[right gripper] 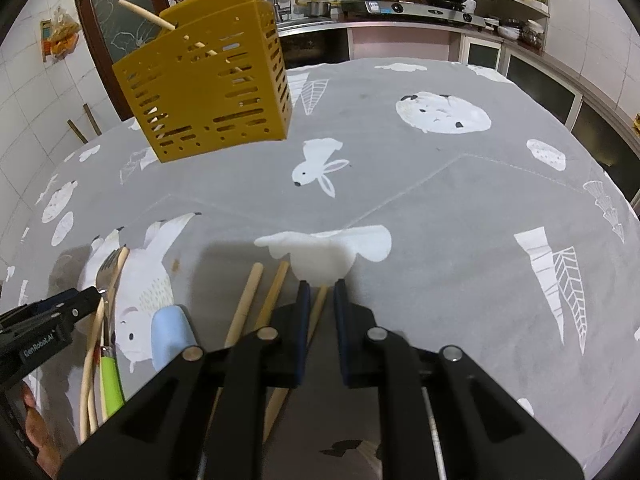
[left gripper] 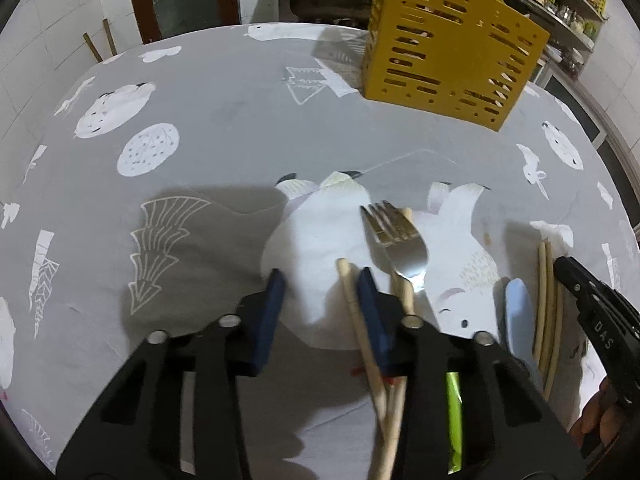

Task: Organize utensils
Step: 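Grasp a wooden chopstick with the right tool while the left tool grasps another chopstick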

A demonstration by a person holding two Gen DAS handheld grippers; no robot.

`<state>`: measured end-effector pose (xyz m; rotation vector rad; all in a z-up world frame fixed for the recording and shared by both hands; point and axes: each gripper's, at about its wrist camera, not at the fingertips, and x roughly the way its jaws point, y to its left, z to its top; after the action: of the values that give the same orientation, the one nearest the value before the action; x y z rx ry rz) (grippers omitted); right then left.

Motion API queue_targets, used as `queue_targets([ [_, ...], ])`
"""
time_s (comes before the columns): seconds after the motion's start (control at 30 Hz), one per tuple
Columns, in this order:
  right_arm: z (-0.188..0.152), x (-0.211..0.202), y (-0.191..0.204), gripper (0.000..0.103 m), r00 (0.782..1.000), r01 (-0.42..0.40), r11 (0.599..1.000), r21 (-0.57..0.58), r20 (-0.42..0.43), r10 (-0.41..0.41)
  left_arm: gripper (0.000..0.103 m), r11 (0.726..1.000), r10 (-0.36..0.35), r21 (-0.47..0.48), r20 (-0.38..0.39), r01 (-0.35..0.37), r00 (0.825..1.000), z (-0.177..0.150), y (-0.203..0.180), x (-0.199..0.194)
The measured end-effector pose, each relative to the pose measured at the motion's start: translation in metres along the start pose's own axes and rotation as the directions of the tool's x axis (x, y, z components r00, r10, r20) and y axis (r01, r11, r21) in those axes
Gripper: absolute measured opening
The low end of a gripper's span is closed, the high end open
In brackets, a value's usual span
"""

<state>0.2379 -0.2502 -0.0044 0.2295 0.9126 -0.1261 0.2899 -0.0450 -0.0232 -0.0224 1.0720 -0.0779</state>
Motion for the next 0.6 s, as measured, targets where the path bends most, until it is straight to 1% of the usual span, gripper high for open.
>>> queue_targets([
  [0.03, 0.0, 0.0, 0.001, 0.013, 1.0, 0.003, 1.0, 0.0, -0.002, -0.003, 0.023, 1.0, -0.007, 0.002, -0.005, 0.007, 1.0, 0.0, -0.001, 0.0],
  [0.07, 0.001, 0.001, 0.001, 0.013, 1.0, 0.005, 1.0, 0.0, -0.004, -0.005, 0.021, 1.0, -0.01, 0.003, -0.011, 0.01, 1.0, 0.001, -0.003, 0.0],
  [0.13, 0.003, 0.002, 0.005, 0.011, 1.0, 0.021, 1.0, -0.003, -0.01, -0.021, 0.012, 1.0, -0.013, 0.012, -0.024, 0.014, 1.0, 0.003, -0.006, 0.001],
  [0.2, 0.004, 0.003, 0.007, 0.01, 0.999, 0.034, 0.999, -0.005, -0.018, -0.034, 0.008, 1.0, -0.018, 0.015, -0.042, 0.019, 0.999, 0.006, -0.009, 0.003],
  [0.3, 0.008, 0.006, 0.01, 0.009, 0.998, 0.053, 0.999, -0.001, -0.034, -0.053, 0.007, 1.0, -0.008, 0.024, -0.054, 0.009, 0.999, 0.008, -0.011, 0.006],
  [0.4, 0.012, 0.009, 0.009, 0.007, 0.998, 0.048, 0.998, 0.028, -0.039, -0.047, 0.007, 1.0, -0.01, 0.024, -0.054, 0.011, 0.999, 0.009, -0.011, 0.007],
  [0.5, 0.014, 0.01, 0.006, 0.006, 0.999, 0.032, 0.999, 0.044, -0.021, -0.031, 0.006, 1.0, -0.011, 0.027, -0.042, 0.012, 0.999, 0.01, -0.011, 0.007],
  [0.6, 0.016, 0.001, 0.003, 0.006, 0.999, 0.035, 0.998, 0.05, 0.022, -0.036, 0.006, 1.0, -0.015, 0.021, -0.022, 0.015, 1.0, 0.01, -0.008, 0.002],
])
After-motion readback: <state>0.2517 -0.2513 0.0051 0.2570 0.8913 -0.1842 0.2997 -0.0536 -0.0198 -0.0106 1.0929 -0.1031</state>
